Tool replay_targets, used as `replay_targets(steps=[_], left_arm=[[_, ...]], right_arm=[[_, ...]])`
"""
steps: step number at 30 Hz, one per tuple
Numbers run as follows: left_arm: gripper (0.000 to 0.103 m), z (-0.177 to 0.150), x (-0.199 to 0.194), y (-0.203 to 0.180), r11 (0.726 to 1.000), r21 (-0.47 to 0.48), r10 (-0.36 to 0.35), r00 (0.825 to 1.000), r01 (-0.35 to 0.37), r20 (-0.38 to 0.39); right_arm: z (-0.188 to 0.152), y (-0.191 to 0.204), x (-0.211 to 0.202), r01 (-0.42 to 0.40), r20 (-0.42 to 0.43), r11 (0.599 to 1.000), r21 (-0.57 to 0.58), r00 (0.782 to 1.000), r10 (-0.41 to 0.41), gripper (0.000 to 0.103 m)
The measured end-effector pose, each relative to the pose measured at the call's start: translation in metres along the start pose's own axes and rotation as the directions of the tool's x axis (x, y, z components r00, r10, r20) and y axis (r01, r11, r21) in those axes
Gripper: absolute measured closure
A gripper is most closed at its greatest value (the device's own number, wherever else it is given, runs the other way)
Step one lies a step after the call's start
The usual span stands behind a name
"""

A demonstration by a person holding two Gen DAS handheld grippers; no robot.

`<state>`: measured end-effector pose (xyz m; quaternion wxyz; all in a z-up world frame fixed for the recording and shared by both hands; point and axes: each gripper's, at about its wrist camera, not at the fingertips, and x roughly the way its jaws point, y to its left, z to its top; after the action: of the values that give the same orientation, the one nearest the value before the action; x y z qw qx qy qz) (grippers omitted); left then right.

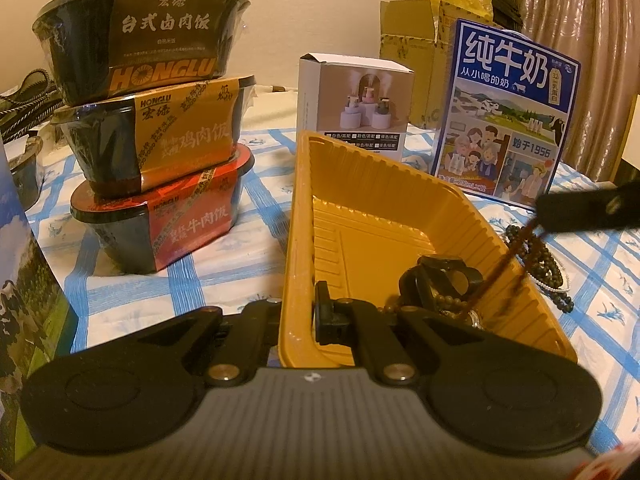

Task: Organize jewelry
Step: 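Lift the red bracelet into the tray and open the right gripper, then move the right gripper to the green bead strands and grasp one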

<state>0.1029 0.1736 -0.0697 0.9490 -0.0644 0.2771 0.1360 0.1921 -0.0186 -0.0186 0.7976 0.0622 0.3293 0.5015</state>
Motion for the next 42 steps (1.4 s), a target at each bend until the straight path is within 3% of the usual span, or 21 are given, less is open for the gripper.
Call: replay_targets(steps=[11,13,18,20,24,31,42], left_arm=[[0.099,-0.003,0.000,0.001,1.000,-0.014,0.001,1.000,-0.002,-0.006],[0.100,-0.004,0.000,0.000,1.000,-0.015,0.002,1.000,-0.002,-0.007],[0.100,-0.003,0.000,0.001,1.000,-0.014,0.004,1.000,-0.004,-0.008],[0.100,-0.003,0.000,0.001,1.000,-0.010,0.006,1.000,-0.006,-0.010],[0.100,-0.003,0.002,0.000,1.000,-0.010,0.010,1.000,-0.010,-0.013],[0.100,-0.003,0.003,0.000,1.000,-0.001,0.013,1.000,-0.013,-0.017],[0.100,-0.001,0.003,-0.002,1.000,0.015,0.021,1.000,-0.021,-0.016]], right_arm=[[-0.011,0.009,0.027,-0.013,-0.035,1.000,0.004,0.999,0.013,0.096],[-0.012,0.008,0.020,-0.005,-0.022,1.000,0.008,1.000,0.005,0.092],[-0.028,-0.008,-0.015,0.069,0.026,0.996,0.052,0.997,-0.070,0.066],[-0.037,-0.020,-0.027,0.119,0.027,0.989,0.086,0.992,-0.122,0.064],[-0.056,-0.047,-0.049,0.248,0.009,0.960,0.128,0.968,-0.251,0.064],[-0.069,-0.094,-0.074,0.388,-0.011,0.894,0.224,0.918,-0.396,0.064],[-0.060,-0.124,-0.081,0.485,0.052,0.838,0.252,0.857,-0.512,0.064]])
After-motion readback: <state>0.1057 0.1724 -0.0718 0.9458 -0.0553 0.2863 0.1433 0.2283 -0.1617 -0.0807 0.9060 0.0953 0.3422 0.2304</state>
